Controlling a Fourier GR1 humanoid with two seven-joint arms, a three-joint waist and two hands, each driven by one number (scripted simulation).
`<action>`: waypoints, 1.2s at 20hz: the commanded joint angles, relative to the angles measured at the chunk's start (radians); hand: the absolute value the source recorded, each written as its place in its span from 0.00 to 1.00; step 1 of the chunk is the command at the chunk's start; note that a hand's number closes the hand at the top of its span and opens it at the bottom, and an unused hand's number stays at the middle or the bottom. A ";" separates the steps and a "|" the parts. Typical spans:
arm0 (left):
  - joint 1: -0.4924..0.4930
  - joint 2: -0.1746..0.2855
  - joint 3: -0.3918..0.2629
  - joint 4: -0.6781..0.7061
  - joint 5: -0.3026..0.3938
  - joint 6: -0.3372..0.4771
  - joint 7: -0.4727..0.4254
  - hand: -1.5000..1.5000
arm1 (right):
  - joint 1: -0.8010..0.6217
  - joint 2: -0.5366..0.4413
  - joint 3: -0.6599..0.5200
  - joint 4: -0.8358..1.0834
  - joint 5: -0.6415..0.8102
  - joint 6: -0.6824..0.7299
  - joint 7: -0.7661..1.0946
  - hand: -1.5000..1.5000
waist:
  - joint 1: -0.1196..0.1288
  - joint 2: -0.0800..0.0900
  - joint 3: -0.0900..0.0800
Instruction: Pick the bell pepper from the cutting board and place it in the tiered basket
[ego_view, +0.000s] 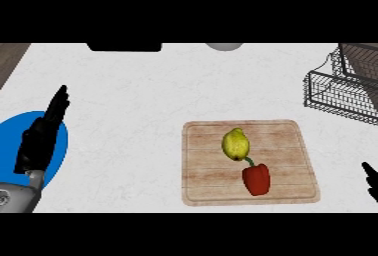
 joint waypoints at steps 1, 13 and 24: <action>-0.038 -0.031 -0.030 0.009 -0.026 0.001 0.011 0.50 | -0.126 -0.066 0.039 -0.103 0.051 0.146 0.316 0.00 | 0.027 0.007 0.000; -0.037 -0.067 -0.023 0.015 -0.060 0.019 0.035 0.50 | -0.411 0.075 0.116 0.028 0.034 0.290 0.670 0.00 | 0.015 -0.003 0.004; -0.035 -0.072 0.009 0.057 -0.062 -0.020 -0.003 0.50 | -0.503 0.208 0.181 0.231 0.126 0.366 0.672 0.00 | 0.005 -0.004 0.005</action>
